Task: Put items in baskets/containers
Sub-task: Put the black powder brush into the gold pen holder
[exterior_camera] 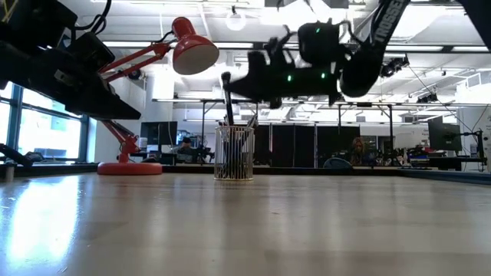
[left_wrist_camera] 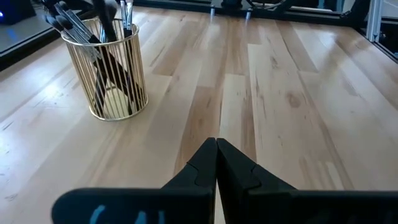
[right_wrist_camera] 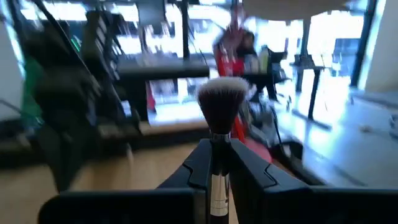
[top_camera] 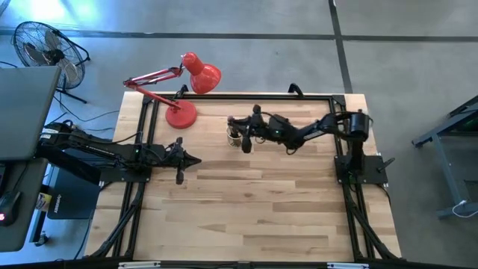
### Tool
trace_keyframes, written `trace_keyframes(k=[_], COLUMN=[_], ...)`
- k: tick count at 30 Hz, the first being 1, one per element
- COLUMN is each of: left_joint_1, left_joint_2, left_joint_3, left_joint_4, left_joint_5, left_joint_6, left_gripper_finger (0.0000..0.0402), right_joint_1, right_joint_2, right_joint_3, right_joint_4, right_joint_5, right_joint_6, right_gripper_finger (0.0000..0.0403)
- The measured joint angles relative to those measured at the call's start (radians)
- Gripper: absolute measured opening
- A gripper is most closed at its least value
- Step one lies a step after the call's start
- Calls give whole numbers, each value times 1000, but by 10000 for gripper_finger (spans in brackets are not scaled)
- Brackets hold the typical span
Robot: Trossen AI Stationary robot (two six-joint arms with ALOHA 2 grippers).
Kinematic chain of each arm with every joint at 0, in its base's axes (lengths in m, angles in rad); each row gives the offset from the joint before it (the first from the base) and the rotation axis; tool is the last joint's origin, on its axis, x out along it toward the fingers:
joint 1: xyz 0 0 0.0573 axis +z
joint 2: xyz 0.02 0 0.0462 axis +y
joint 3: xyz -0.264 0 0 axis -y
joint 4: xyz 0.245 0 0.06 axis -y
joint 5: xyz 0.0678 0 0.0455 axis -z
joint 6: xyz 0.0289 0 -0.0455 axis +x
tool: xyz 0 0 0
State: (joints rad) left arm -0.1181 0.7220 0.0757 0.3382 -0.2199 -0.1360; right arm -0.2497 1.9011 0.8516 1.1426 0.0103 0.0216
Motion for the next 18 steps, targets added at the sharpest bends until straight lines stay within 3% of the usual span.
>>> trace_keyframes(k=[10,18], left_joint_1=[0,0], left_joint_2=[0,0], left_joint_3=[0,0], left_joint_4=[-3,3], left_joint_5=[-1,-1], left_joint_6=[0,0], left_gripper_finger=[0,0], right_joint_1=[-1,1], right_joint_2=[42,40], right_joint_3=[-66,-86], right_joint_4=[-62,-86], right_joint_5=[88,115], right_joint_6=[-5,0], right_gripper_finger=[29,93])
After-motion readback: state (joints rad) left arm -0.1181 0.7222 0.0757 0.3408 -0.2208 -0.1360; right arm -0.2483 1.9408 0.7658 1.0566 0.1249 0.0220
